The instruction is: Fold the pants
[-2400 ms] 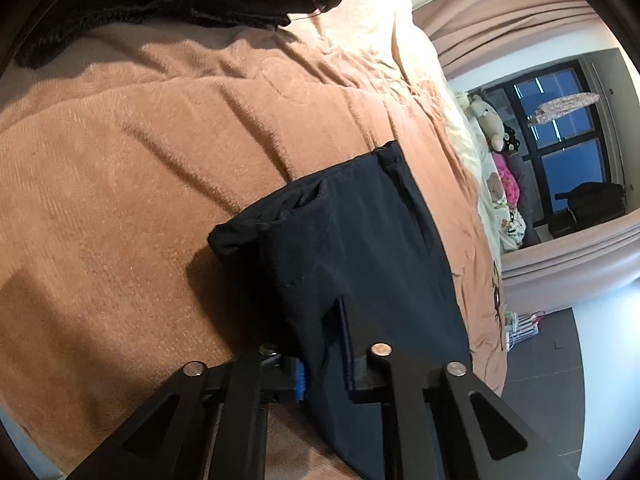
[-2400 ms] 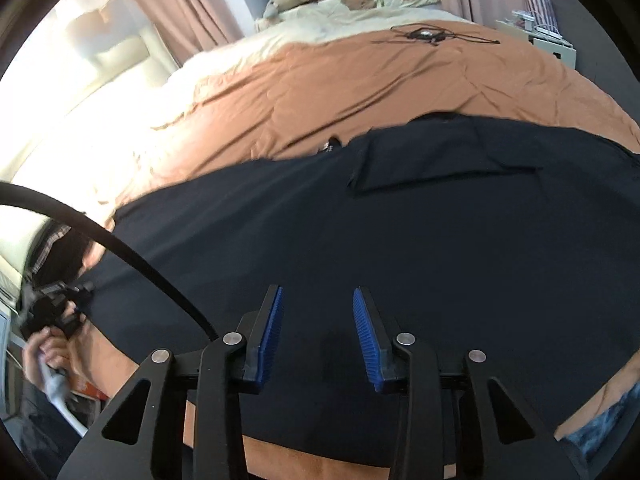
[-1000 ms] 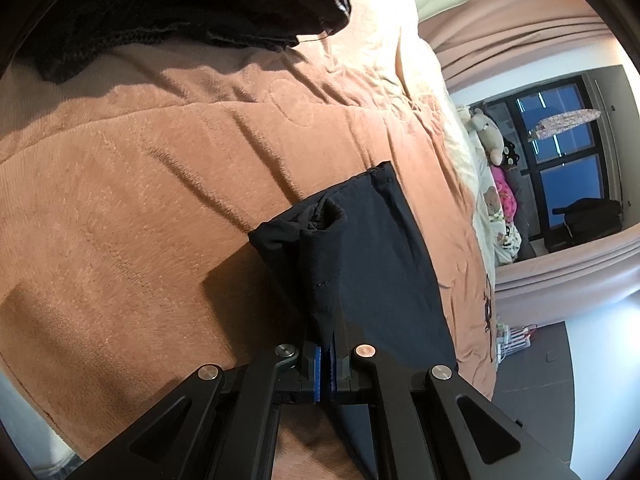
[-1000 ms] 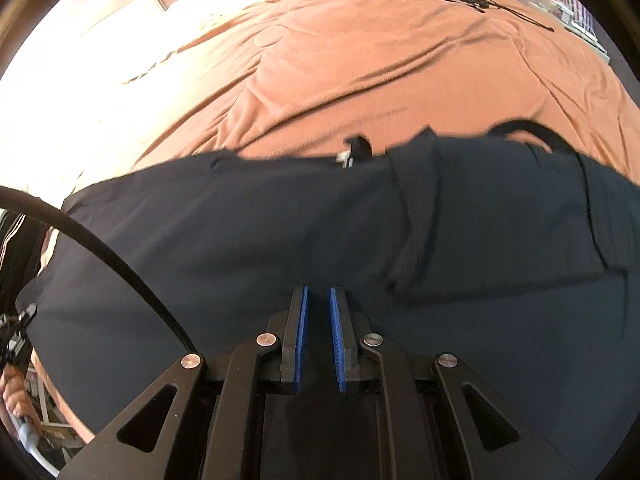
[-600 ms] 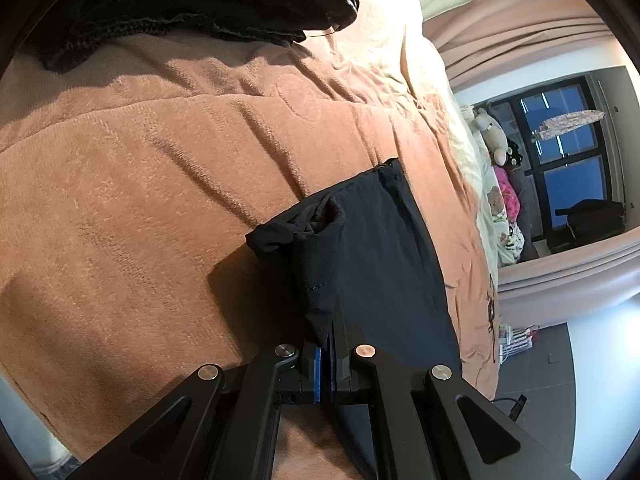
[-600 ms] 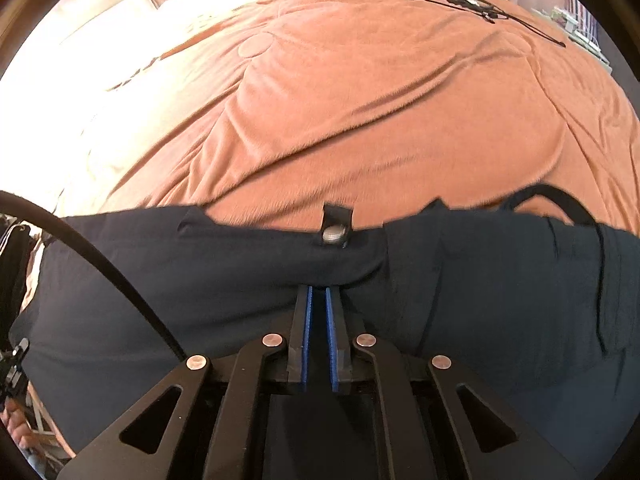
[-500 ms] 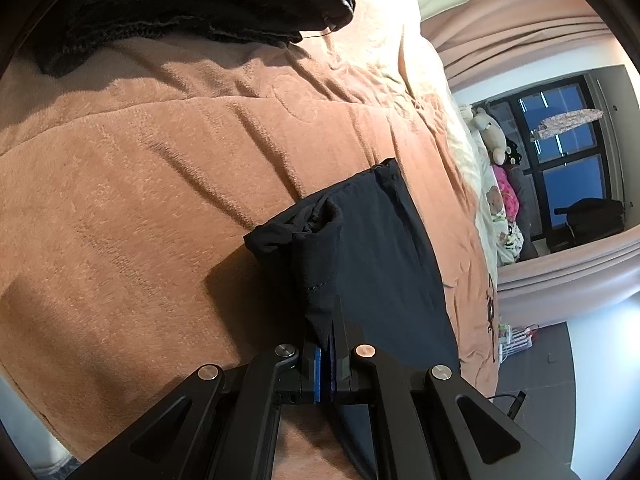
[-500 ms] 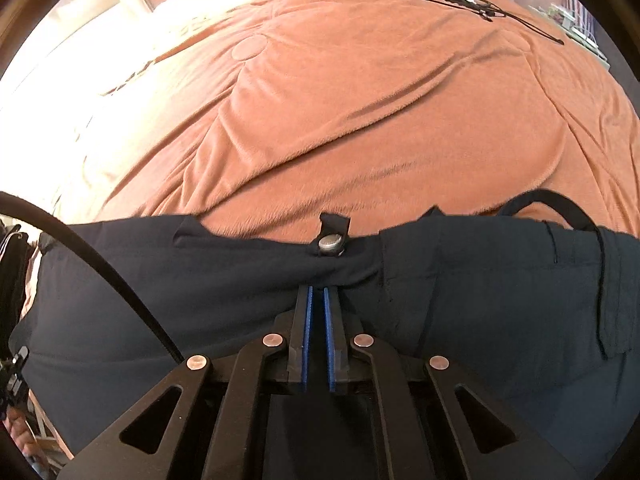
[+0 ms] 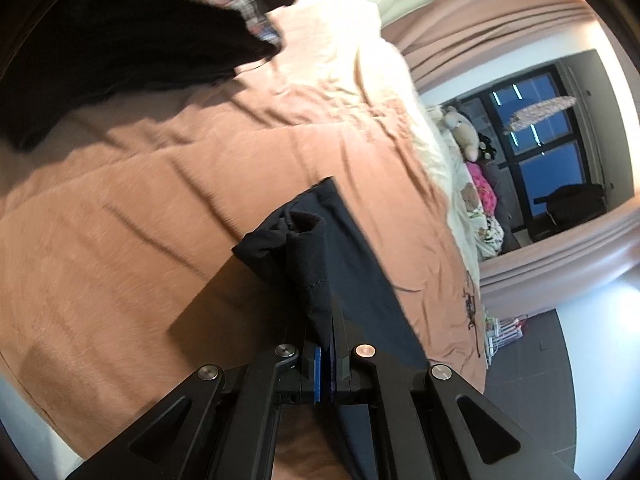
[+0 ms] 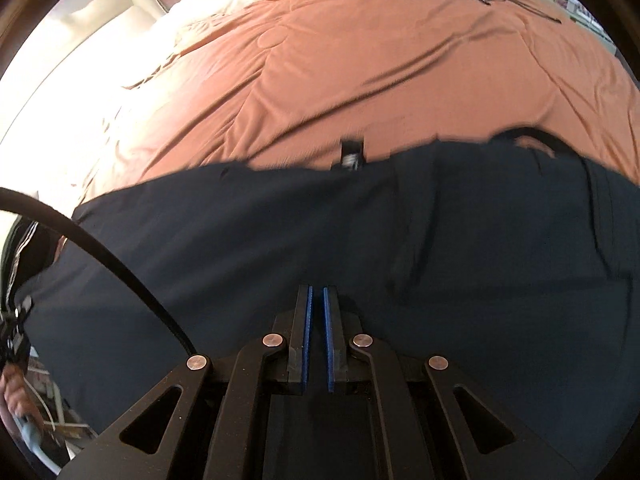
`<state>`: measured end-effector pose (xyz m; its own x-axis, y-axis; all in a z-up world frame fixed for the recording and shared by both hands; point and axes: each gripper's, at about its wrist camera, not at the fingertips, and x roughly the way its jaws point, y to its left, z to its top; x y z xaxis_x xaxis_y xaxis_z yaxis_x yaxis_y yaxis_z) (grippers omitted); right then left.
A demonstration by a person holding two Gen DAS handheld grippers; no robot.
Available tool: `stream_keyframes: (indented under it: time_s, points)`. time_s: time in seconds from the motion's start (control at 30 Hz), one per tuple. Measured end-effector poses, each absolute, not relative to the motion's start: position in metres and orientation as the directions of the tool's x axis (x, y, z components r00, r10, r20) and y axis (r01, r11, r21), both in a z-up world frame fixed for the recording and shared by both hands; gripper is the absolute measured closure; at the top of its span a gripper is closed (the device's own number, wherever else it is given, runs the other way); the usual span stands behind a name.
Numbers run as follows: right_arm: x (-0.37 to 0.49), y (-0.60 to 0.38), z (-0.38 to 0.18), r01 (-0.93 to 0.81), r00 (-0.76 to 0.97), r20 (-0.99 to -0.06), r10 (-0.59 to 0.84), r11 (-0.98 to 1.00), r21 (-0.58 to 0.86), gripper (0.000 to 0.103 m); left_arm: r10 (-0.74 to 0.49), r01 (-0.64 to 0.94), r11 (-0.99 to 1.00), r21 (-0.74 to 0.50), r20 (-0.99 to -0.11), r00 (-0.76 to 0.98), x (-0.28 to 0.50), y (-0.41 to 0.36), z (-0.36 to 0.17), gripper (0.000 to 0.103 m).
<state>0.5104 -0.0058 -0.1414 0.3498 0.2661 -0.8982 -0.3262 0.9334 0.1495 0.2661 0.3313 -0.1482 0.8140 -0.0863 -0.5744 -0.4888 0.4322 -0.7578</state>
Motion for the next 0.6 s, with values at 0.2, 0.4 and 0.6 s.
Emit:
stream_keyframes:
  time_s: [0.2,0.4,0.6]
  points:
    - [0.481,-0.010,-0.146,-0.323,0.337,-0.893,0.299,0.928,0.189,0.102,-0.100,-0.413,0.500,-0.762,-0.524,0.846,0.285,0.317,-0.100,0.101]
    - [0.438,-0.020,-0.164,-0.321,0.292,-0.894,0.339,0.915,0.243,0.101,-0.124,-0.340,0.571,-0.747,-0.488,0.864,0.307,0.300,-0.055,0.101]
    - [0.400,-0.037,-0.172,-0.287,0.281,-0.875,0.395,0.904,0.316,0.101,-0.160,-0.256,0.638,-0.726,-0.450,0.879,0.326,0.271,-0.010,0.101]
